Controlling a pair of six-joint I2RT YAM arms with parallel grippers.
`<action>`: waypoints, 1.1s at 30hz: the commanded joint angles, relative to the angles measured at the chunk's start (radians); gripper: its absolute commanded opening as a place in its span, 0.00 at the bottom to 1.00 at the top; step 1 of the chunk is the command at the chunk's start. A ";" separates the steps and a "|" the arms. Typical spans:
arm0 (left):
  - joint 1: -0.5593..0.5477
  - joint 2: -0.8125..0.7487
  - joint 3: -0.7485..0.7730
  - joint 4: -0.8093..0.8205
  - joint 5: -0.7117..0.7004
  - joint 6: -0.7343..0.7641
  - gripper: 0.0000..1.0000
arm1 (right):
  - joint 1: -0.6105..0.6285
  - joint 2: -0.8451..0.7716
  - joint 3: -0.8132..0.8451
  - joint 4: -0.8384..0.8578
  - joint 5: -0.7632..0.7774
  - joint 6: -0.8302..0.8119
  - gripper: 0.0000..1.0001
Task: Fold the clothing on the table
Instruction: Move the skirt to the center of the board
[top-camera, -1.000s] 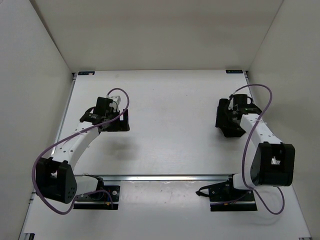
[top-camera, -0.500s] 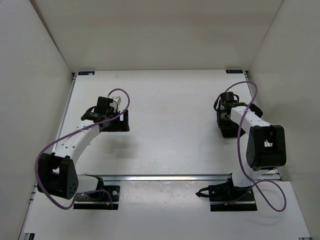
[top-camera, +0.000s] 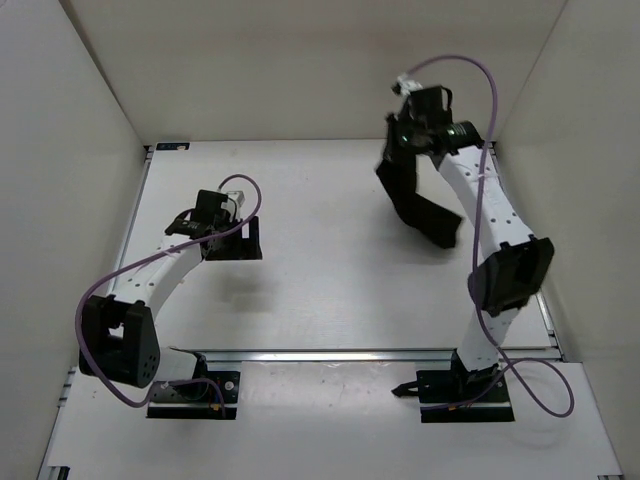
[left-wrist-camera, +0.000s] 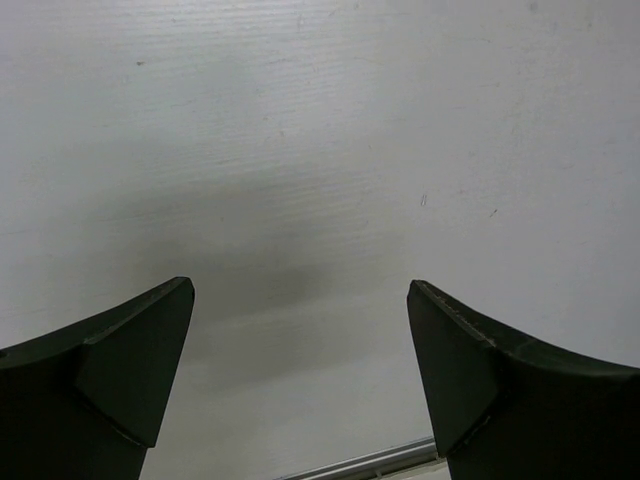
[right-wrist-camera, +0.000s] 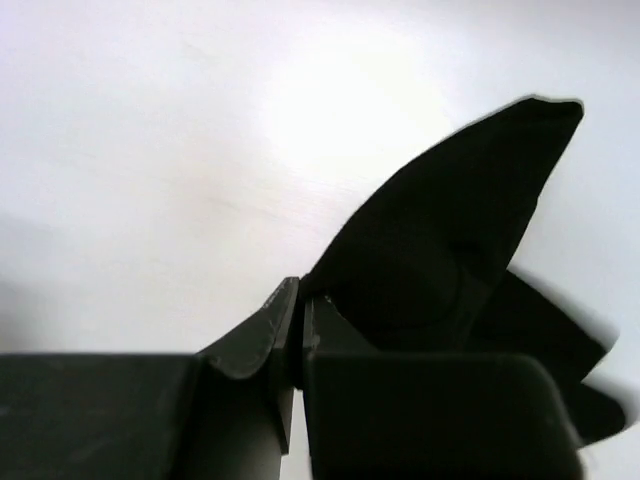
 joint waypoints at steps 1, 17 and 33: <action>0.035 -0.011 0.063 0.016 0.007 -0.012 0.99 | 0.141 0.105 0.476 -0.081 -0.242 0.045 0.00; 0.107 -0.169 0.002 0.010 0.040 -0.089 0.99 | -0.001 -0.259 -0.467 0.308 -0.415 0.190 0.00; -0.207 -0.129 -0.205 0.367 0.336 -0.473 0.98 | -0.001 -0.345 -0.878 0.404 -0.466 0.204 0.00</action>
